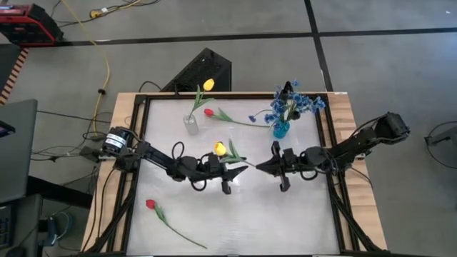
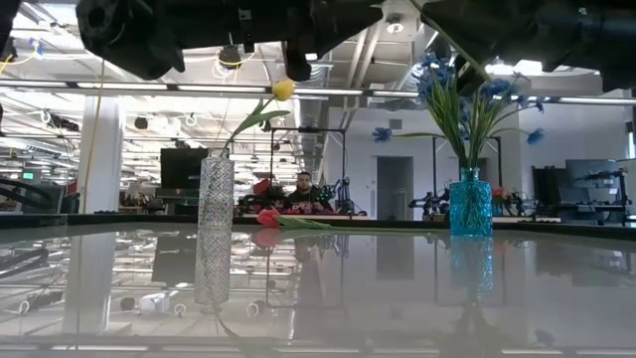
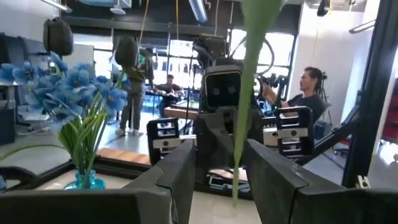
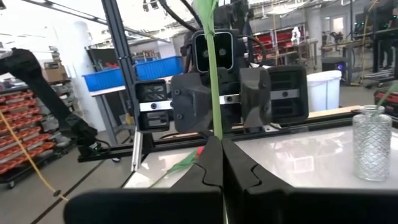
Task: Sort flowers into vase by color
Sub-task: Put the yellow flower into the transparent vase
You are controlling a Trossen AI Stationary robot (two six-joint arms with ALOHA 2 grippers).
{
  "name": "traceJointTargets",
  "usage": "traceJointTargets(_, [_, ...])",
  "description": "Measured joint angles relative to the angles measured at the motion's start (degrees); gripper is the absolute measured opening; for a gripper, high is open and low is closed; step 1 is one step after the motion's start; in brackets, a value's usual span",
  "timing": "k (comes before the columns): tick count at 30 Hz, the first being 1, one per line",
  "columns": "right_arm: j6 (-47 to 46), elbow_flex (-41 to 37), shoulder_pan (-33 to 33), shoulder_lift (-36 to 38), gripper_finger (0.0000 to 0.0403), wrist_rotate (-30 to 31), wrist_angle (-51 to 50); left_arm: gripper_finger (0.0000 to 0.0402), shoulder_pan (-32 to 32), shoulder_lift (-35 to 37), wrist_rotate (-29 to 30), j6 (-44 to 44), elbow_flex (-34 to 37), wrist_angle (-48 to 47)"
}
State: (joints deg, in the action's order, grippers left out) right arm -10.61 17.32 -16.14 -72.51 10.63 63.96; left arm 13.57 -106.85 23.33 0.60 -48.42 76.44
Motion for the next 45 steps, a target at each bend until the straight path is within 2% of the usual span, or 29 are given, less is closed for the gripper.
traceJointTargets(8, [0.2,0.0,0.0,0.0,0.0017,0.0,-0.1,0.0126,-1.5,0.0,-4.1,-0.8,0.0,0.9])
traceJointTargets(29, [0.6,0.0,0.2,0.0,0.0017,1.5,-0.3,0.0121,-3.7,0.0,-8.2,-0.2,0.1,8.9])
traceJointTargets(33, [0.5,0.0,0.2,0.0,0.0017,1.5,-0.3,0.0093,-3.9,0.1,-9.1,-0.3,0.1,9.0])
traceJointTargets(38, [1.5,0.0,0.2,0.0,0.0018,1.5,-0.3,0.0024,-3.9,0.1,-9.4,-0.2,0.1,8.5])
traceJointTargets(40, [2.1,0.0,0.2,0.0,0.0032,1.5,-0.3,0.0008,-3.9,0.1,-9.7,-0.1,0.1,8.6])
traceJointTargets(45, [2.2,0.0,0.2,0.0,0.0084,1.5,-0.3,0.0001,-3.9,0.1,-9.5,0.2,0.1,8.9])
